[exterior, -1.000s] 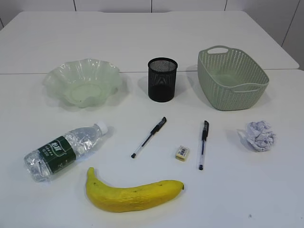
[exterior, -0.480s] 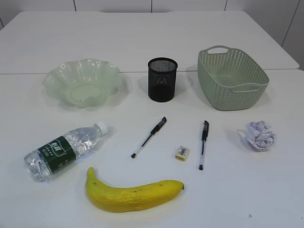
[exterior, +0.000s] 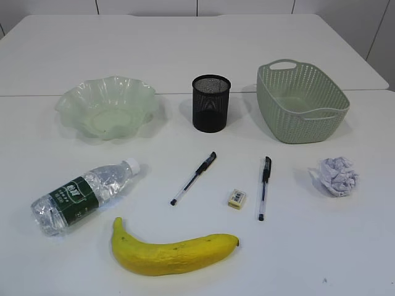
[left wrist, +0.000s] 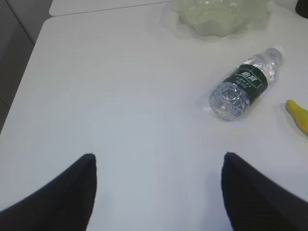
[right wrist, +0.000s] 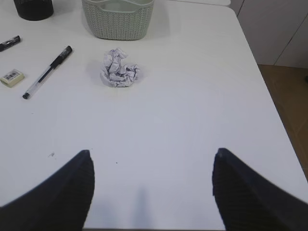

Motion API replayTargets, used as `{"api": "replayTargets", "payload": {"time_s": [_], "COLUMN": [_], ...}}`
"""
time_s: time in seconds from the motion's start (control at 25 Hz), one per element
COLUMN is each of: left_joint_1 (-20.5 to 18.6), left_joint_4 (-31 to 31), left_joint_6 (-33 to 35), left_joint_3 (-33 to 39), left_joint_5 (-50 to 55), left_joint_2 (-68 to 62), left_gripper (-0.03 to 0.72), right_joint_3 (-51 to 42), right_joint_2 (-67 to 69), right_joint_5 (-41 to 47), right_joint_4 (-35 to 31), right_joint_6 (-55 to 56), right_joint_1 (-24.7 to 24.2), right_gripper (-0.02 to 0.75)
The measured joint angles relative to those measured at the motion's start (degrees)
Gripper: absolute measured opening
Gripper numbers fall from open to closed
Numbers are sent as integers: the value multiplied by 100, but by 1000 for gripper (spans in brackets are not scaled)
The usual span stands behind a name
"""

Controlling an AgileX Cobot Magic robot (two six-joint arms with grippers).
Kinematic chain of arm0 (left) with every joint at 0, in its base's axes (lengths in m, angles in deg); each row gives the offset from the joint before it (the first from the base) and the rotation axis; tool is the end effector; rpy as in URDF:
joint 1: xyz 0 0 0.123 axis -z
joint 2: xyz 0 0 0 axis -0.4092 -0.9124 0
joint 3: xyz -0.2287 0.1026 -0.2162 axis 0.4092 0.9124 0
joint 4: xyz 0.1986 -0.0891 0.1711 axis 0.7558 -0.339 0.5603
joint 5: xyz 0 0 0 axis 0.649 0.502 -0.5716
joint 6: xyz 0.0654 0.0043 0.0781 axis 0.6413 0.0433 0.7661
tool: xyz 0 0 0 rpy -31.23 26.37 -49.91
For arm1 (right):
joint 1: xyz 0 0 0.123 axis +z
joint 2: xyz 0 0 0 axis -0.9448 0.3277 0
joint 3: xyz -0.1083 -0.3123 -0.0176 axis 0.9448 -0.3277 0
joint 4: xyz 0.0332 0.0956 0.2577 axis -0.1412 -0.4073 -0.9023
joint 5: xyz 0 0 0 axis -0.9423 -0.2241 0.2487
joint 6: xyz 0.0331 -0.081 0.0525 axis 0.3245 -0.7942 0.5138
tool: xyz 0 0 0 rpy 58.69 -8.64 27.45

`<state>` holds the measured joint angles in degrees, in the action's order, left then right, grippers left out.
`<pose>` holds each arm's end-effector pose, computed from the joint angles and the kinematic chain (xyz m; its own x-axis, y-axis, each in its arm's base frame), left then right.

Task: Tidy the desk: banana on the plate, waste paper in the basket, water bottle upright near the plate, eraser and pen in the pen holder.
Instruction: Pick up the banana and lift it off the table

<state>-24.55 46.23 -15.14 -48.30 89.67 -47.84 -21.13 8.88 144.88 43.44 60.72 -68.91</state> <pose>-0.0233 0.0039 0.2868 -0.4886 0.0407 -0.8715 -0.0207 0.9981 0.0582 -0.0255 -0.0142 0.2771 -0.5188 -0.1172 -0.8468 0.0257 0.9880 -0.1525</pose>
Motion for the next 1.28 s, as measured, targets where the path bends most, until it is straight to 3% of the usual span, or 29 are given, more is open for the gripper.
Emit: {"api": "replayTargets", "payload": {"time_s": [1.28], "left_joint_1": [100], "left_joint_4": [21], "left_joint_6": [0], "left_joint_3": [0], "left_joint_5": [-12], "left_joint_2": [-38], "left_gripper": [573], "right_joint_3": [0], "right_joint_2": [0], "right_joint_5": [0], "right_joint_4": [0], "right_joint_6": [0], "right_joint_1": [0], "right_gripper": [567]}}
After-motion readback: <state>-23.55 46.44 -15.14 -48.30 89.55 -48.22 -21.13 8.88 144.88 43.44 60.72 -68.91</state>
